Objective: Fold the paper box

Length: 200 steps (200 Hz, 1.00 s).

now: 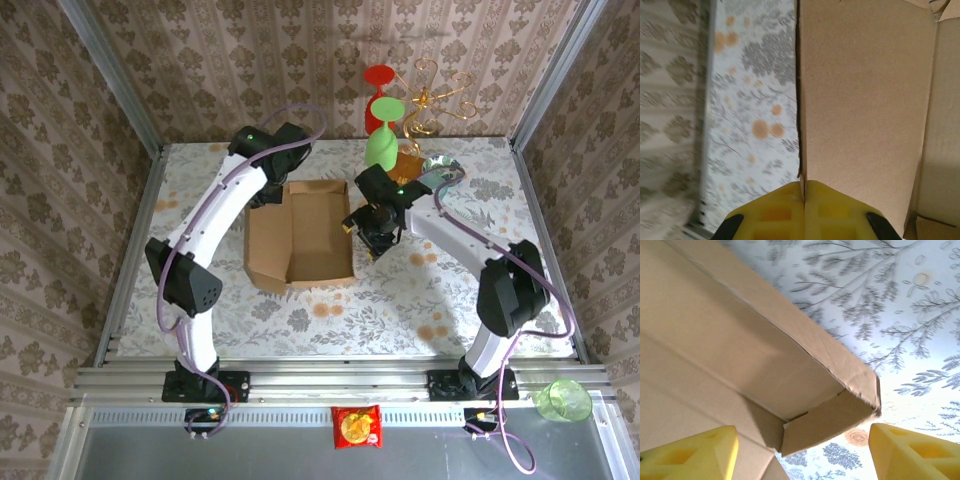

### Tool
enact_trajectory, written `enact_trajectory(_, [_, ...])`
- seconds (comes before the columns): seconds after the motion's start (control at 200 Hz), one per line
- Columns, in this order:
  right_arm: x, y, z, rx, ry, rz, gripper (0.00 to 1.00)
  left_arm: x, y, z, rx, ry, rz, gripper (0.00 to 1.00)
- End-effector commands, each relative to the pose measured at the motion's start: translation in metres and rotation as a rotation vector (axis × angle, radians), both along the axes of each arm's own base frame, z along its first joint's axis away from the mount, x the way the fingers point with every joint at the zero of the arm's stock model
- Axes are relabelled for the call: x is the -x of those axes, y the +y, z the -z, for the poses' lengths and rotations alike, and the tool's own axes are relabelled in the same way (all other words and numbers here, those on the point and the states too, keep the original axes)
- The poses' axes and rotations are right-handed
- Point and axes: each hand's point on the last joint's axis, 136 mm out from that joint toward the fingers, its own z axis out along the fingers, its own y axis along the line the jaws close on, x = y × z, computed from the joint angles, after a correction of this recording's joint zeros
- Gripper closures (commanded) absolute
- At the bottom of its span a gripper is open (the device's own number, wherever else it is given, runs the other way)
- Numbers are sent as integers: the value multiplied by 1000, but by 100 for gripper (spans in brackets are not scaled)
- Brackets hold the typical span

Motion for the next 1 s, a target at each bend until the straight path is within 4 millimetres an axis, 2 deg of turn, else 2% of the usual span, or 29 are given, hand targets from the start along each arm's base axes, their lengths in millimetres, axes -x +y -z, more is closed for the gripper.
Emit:
enact_trajectory(0.0, [-9, -5, -22, 42, -182, -102, 32, -20, 7, -19, -215, -33, 220, 100])
enact_trajectory(0.11, [-15, -9, -34, 75, -283, -206, 37, -40, -13, -23, -222, -106, 390, 100])
enact_trajectory(0.205, [-24, -1, -48, 70, -413, -335, 40, -49, -42, -21, -169, -125, 582, 100])
enact_trajectory(0.28, [-34, 8, -67, 71, -594, -474, 44, -54, -60, -20, -151, -137, 714, 100])
enact_trajectory(0.335, [-37, -1, -73, 130, -678, -531, 45, -55, -69, -19, -167, -129, 799, 100])
enact_trajectory(0.44, [-48, -19, -94, 117, -890, -574, 45, -50, -85, -14, -154, -100, 969, 100])
enact_trajectory(0.46, [-51, -23, -90, 124, -919, -584, 44, -48, -89, -14, -146, -103, 1000, 100])
enact_trajectory(0.475, [-49, -27, -102, 130, -976, -589, 44, -46, -92, -15, -136, -106, 1022, 100])
enact_trajectory(0.52, [-50, -34, -113, 152, -1098, -624, 41, -41, -99, -17, -110, -124, 1089, 100])
enact_trajectory(0.62, [-57, -53, -109, 224, -1238, -691, 37, -31, -111, -23, -112, -170, 1219, 100])
enact_trajectory(0.715, [-64, -57, -101, 280, -1303, -787, 37, -23, -116, -25, -115, -173, 1295, 100])
enact_trajectory(0.77, [-66, -52, -98, 285, -1319, -850, 36, -19, -117, -24, -125, -159, 1326, 100])
enact_trajectory(0.8, [-72, -48, -86, 272, -1290, -887, 35, -16, -117, -22, -127, -146, 1345, 100])
enact_trajectory(0.995, [-80, -27, -81, 192, -1280, -999, 32, -12, -121, -15, -160, -117, 1387, 100])
